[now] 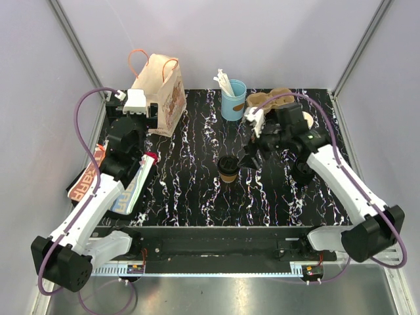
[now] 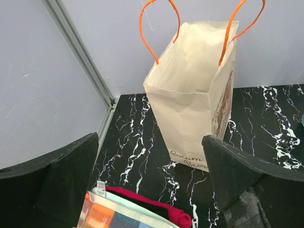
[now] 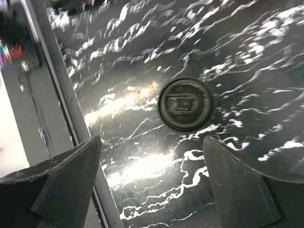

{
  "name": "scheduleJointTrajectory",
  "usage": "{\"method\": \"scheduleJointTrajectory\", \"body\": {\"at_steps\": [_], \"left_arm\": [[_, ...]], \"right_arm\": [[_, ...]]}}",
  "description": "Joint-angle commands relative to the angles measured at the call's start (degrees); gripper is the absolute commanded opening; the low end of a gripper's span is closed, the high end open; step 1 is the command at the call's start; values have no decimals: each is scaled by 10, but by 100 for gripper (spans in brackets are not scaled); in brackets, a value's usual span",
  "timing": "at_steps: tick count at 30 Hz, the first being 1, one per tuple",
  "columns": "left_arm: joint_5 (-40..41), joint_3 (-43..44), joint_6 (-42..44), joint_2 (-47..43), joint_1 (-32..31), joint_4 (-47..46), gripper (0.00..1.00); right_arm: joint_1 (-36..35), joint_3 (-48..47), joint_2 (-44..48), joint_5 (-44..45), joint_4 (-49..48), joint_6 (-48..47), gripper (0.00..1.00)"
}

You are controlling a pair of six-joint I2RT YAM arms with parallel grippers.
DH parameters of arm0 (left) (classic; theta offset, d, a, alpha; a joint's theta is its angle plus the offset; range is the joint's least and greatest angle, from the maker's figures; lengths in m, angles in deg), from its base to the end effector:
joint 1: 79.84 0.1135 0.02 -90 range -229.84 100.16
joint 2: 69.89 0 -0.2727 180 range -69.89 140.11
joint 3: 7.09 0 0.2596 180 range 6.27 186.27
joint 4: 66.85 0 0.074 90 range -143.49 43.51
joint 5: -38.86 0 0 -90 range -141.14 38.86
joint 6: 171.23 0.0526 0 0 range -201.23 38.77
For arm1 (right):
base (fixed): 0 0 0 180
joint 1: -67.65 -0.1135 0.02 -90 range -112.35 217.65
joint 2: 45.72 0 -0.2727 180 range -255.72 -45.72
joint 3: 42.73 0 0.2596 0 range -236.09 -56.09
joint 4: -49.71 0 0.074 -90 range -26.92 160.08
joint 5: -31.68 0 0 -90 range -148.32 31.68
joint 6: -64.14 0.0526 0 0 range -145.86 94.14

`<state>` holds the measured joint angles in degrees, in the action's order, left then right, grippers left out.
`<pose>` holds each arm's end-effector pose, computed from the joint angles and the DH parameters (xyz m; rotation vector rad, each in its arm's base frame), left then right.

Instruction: Pack the takeout coffee

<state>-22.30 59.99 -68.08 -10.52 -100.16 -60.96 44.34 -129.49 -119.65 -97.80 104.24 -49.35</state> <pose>0.2511 -0.0659 0.3868 0.0506 1.5492 0.2878 0.2468 0.1428 0.3570 -1.1917 1.8677 0.7834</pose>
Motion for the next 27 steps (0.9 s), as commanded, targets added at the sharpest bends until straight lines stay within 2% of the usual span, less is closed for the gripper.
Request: {"method": "scheduleJointTrajectory", "body": {"at_steps": [1,5,15,19,22,27], "left_arm": [[3,-5,-2,-1,5,-34,99],[-7,-5,-7,0,5,-30,99],[-23,-10,-11,11,5,-26,99],[-36,-11,-14,14,5,-25,99],[-3,8,-6,36,5,-27,99],[-20,71,62,103,9,-75,99]], "right_arm": [[-57,-24,-33,60,35,-50,91],[-108,-27,-74,119,27,-53,83],[-170,-24,-132,237,-37,-24,66],[-177,-29,-153,259,-53,-11,66],[-180,-31,-149,278,-59,-8,66],[-179,-24,-125,296,-69,-11,69]]}}
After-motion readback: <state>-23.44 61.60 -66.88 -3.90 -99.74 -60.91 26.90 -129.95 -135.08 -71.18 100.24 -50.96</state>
